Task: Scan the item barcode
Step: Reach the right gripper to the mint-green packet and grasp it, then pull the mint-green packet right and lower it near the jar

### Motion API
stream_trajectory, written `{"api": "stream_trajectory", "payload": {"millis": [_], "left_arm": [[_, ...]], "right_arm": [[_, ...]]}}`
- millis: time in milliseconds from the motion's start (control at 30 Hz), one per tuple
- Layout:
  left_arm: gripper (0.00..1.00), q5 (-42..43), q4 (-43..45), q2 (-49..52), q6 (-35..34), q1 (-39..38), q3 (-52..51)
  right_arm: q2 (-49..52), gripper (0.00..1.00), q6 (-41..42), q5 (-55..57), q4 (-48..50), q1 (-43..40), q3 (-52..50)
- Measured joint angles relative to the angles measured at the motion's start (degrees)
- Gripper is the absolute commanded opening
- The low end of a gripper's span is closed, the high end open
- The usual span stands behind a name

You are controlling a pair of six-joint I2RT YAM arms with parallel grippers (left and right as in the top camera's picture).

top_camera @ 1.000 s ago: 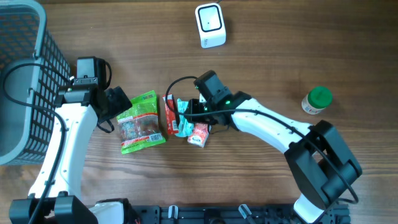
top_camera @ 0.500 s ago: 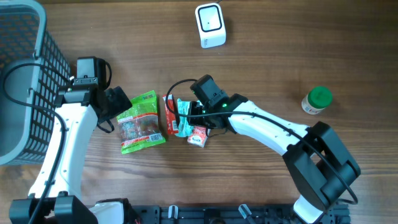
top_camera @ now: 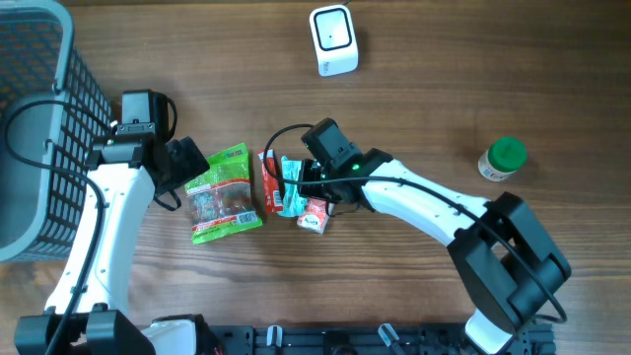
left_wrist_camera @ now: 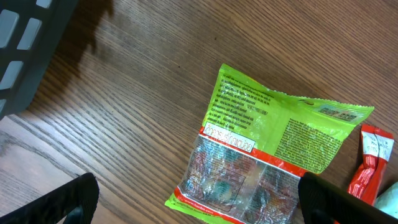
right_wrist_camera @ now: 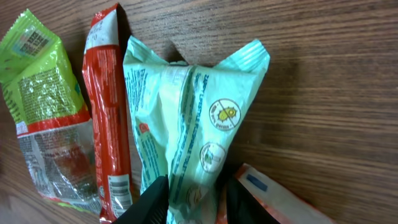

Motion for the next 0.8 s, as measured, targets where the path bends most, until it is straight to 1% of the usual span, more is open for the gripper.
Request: {"api": "stream_trajectory", "payload": {"millis": [33,167,233,333,400,467,500,600,700,800], "left_arm": [[1.0,0.0,0.0,0.0,0.0,0.0,0.0],[1.0,0.0,0.0,0.0,0.0,0.0,0.0],[1.0,0.0,0.0,0.0,0.0,0.0,0.0],[1.0,0.0,0.0,0.0,0.0,0.0,0.0],[1.0,0.0,0.0,0.0,0.0,0.0,0.0],[1.0,0.0,0.0,0.0,0.0,0.0,0.0],[1.0,0.0,0.0,0.0,0.0,0.0,0.0],[1.0,0.0,0.0,0.0,0.0,0.0,0.0],[1.0,0.0,0.0,0.0,0.0,0.0,0.0],[1.0,0.0,0.0,0.0,0.0,0.0,0.0]], "right_arm": [[0.3,0.04,0.2,0.0,0.3,0.1,0.0],[1.5,0.04,0.6,0.0,1.2,0.5,0.0],[1.3,0.04,-1.6,-0.1,0.7,0.2,0.1],[-2.8,0.04,-6.9,0.0,-4.7,-3.5,0.4],[-8.3,0.04,-10.2,0.2,-8.8,-7.9,0.6],[-15.7,0.04,-15.8,0.8,-15.4,-13.8,1.7],[-17.4,0.04,-18.2,1.0,-17.7,-15.4,2.2],[-18.2,0.04,-25.2,1.1,-23.2,-17.9,2.0],[-17.2,0.04,-29.1,2.1,-23.1,-19.4,-1.2],[-16.5,0.04,-30.8,6.7,-22.2,-20.1,-5.5]]}}
